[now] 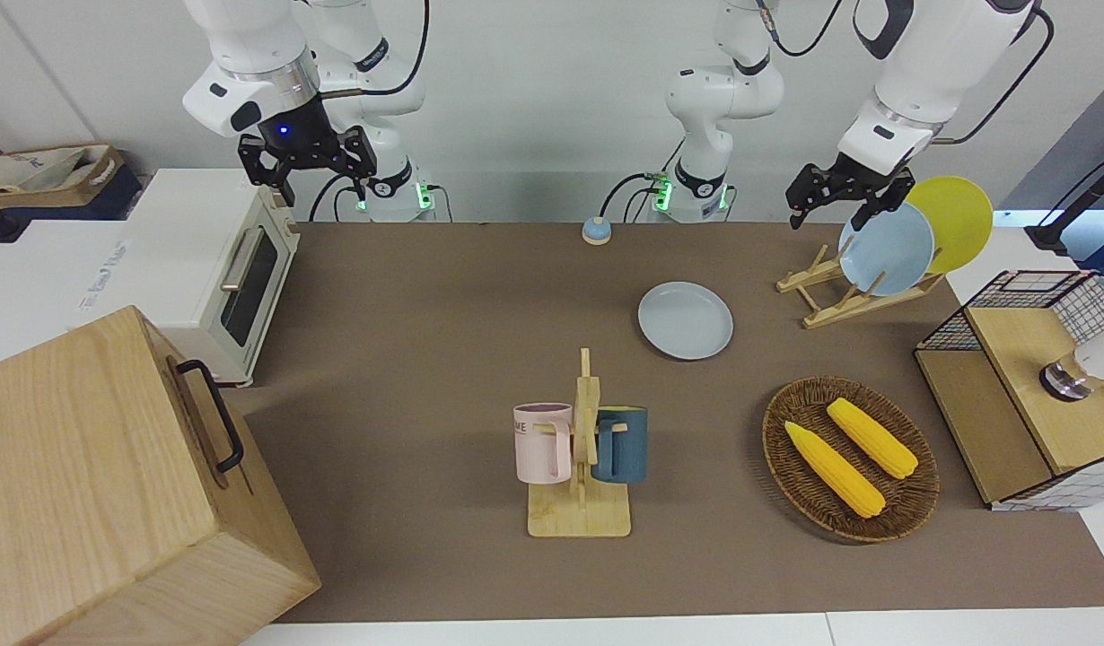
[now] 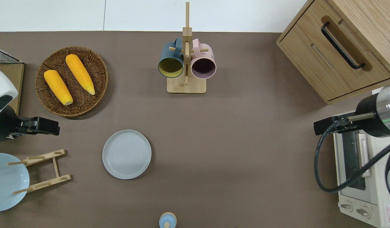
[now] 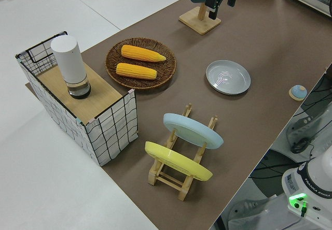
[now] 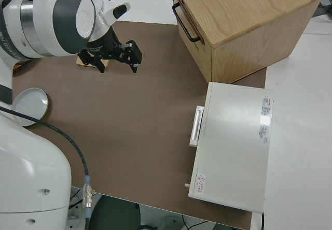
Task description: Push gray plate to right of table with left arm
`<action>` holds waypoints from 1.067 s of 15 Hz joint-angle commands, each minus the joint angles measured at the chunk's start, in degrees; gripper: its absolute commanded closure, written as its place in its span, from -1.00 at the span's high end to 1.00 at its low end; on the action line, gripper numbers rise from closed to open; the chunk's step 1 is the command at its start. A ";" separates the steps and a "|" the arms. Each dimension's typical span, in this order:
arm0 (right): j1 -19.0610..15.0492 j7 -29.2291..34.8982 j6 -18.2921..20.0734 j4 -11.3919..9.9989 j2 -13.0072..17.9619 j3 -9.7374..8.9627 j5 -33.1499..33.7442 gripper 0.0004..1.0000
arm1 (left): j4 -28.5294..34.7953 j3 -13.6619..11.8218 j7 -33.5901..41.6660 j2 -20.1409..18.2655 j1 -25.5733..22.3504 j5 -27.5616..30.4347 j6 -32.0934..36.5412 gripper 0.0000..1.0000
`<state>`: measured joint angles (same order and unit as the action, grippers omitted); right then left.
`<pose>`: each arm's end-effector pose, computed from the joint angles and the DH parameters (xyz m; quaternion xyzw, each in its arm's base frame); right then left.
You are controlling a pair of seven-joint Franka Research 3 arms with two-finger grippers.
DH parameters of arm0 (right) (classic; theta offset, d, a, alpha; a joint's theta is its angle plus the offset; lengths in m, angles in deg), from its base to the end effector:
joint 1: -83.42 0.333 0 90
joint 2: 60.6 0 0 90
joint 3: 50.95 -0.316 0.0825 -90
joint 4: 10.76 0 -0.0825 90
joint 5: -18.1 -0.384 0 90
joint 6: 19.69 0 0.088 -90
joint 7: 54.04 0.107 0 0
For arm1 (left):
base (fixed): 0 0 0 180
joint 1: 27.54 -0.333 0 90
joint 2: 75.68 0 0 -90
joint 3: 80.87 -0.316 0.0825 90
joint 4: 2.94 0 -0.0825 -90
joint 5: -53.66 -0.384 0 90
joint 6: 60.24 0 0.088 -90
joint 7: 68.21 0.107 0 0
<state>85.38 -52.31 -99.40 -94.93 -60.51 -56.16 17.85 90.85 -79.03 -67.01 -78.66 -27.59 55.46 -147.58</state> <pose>0.5308 0.0673 0.6574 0.9981 0.0477 -0.0382 0.0009 0.5321 -0.0206 0.6178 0.9991 -0.0263 -0.0304 0.0147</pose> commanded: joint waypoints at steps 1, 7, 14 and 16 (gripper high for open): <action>-0.64 -0.15 0.69 0.05 0.43 -0.32 -0.46 0.97 | -1.51 0.00 -0.42 0.35 -0.31 -0.31 1.39 0.99; -0.64 -0.15 0.69 0.05 0.43 -0.32 -0.46 0.97 | -1.51 0.17 -0.85 0.17 -0.31 -0.92 1.56 0.98; -0.64 -0.15 0.69 0.06 0.43 -0.32 -0.55 0.97 | -0.37 -0.53 -1.64 0.17 -0.31 -0.13 3.67 0.98; -0.64 -0.15 0.69 -0.03 0.43 -0.23 -0.46 0.97 | 1.30 -0.62 -1.82 0.26 -0.31 0.74 3.06 0.98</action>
<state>85.38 -52.31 -99.40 -94.93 -60.51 -56.16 17.85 90.66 -79.40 -67.97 -78.52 -27.83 55.46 -144.83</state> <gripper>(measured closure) 0.013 0.004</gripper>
